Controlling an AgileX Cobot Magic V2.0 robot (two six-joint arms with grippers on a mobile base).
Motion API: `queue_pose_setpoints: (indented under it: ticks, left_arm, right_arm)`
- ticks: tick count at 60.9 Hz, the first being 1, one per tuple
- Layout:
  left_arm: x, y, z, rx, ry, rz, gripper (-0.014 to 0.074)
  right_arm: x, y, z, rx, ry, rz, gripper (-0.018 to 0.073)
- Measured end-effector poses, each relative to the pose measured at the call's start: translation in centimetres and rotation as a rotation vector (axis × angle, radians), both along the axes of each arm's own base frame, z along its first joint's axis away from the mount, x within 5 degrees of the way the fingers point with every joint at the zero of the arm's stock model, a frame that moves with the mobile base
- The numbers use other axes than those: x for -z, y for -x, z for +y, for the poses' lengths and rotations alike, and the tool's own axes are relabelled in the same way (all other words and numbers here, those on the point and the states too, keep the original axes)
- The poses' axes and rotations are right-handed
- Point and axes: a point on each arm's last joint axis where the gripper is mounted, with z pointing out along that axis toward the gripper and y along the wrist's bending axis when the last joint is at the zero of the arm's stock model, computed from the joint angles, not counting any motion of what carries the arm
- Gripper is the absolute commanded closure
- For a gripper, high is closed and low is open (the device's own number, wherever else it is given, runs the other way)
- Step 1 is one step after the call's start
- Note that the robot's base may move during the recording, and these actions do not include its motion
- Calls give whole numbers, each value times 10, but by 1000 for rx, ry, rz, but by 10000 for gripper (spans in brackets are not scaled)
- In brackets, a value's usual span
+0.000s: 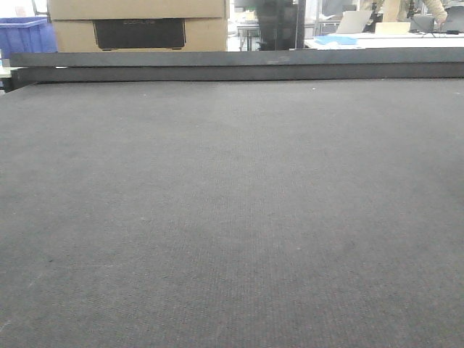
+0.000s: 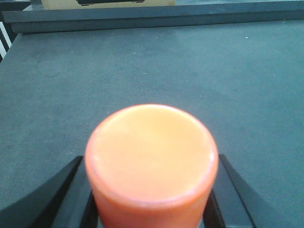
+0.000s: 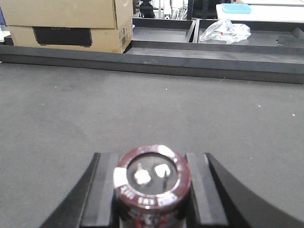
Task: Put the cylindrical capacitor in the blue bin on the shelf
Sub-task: 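Raise both held objects above the table, then drive the base past the red table toward the blue-bin shelf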
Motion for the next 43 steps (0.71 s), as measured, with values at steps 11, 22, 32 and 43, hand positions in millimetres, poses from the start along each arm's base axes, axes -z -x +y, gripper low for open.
queue_pose_setpoints:
  ticks: [11, 22, 32, 43]
  left_arm:
    - [0, 0, 0, -1, -4, -1, 707]
    - [0, 0, 0, -1, -4, -1, 707]
    - [0, 0, 0, -1, -4, -1, 707]
    - [0, 0, 0, -1, -4, -1, 707]
  right_arm:
    - [0, 0, 0, 0, 0, 0, 708]
    - [0, 0, 0, -1, -1, 2, 708]
    - [1, 0, 0, -1, -1, 2, 708]
    - [1, 0, 0, -2, -1, 2, 708]
